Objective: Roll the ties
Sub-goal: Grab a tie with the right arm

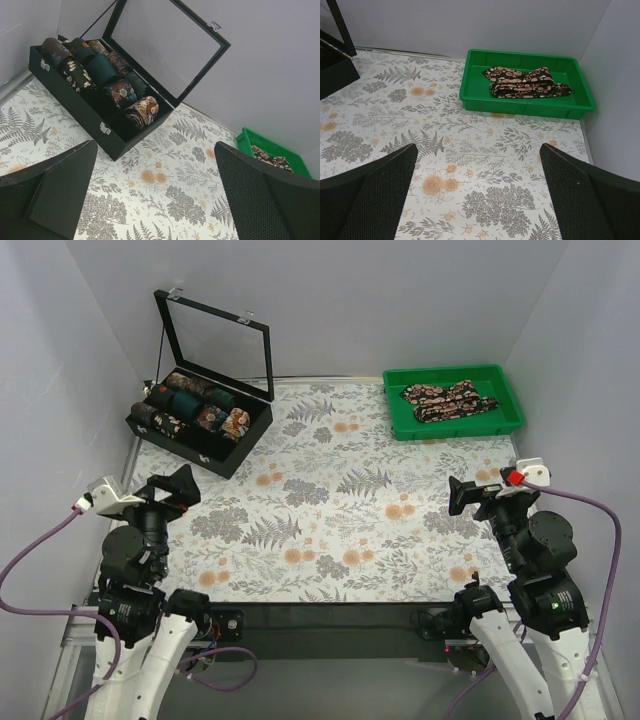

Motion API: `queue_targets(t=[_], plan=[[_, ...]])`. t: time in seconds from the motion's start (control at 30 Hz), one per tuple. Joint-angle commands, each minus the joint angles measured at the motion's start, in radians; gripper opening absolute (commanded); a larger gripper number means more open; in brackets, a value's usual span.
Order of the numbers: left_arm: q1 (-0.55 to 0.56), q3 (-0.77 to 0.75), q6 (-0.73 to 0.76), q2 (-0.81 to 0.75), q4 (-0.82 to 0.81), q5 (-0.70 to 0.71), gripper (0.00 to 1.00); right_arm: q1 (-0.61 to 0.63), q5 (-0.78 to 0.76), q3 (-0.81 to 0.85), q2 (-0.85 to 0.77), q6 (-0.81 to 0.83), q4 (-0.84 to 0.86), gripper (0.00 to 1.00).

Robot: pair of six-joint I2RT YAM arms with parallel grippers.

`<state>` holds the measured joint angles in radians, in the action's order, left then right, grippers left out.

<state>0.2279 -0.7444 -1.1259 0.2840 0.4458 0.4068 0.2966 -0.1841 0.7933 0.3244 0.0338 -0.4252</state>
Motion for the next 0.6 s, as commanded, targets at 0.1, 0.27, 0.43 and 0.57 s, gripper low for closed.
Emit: queue_targets(t=[0.1, 0.27, 0.43, 0.57], plan=[[0.013, 0.112, 0.003, -0.014, -0.113, -0.048, 0.98, 0.004, -0.072, -0.008, 0.120, -0.012, 0.120, 0.98], [0.016, 0.206, 0.001, -0.009, -0.180, -0.072, 0.98, 0.004, -0.046, 0.058, 0.344, -0.020, 0.152, 0.98], [0.034, 0.217, 0.032, -0.012, -0.193, -0.071, 0.98, 0.004, -0.106, 0.170, 0.583, -0.072, 0.186, 0.98], [0.047, 0.227, 0.040, -0.016, -0.190, -0.066, 0.98, -0.011, -0.175, 0.309, 0.845, -0.104, 0.186, 0.99]])
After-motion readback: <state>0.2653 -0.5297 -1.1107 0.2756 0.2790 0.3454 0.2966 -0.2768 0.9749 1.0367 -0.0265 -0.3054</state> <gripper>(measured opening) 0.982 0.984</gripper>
